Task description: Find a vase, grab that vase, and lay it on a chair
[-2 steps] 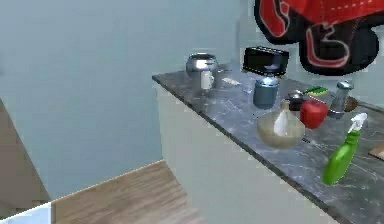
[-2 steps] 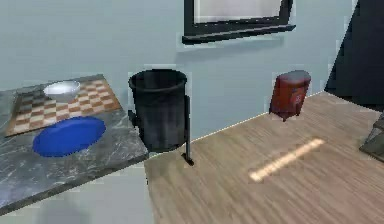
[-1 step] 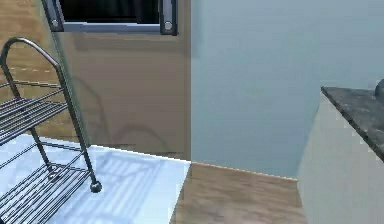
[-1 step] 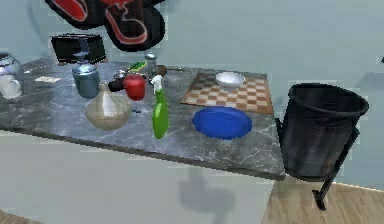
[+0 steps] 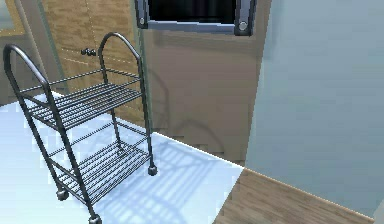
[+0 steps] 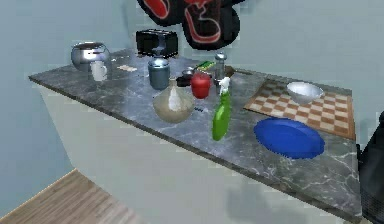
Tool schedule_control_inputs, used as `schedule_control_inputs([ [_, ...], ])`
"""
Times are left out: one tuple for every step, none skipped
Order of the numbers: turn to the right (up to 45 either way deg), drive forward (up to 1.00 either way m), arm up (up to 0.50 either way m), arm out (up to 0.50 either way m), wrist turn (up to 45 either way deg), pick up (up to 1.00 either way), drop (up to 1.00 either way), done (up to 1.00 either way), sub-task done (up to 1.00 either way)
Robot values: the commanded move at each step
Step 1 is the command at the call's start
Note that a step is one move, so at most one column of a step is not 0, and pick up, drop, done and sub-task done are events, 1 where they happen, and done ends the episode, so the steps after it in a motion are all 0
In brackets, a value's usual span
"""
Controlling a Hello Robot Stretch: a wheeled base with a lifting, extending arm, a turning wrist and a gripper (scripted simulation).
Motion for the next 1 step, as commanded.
schedule_control_inputs([
  [0.0, 0.0, 0.5, 0.0, 0.0, 0.0, 0.0, 0.0, 0.0],
])
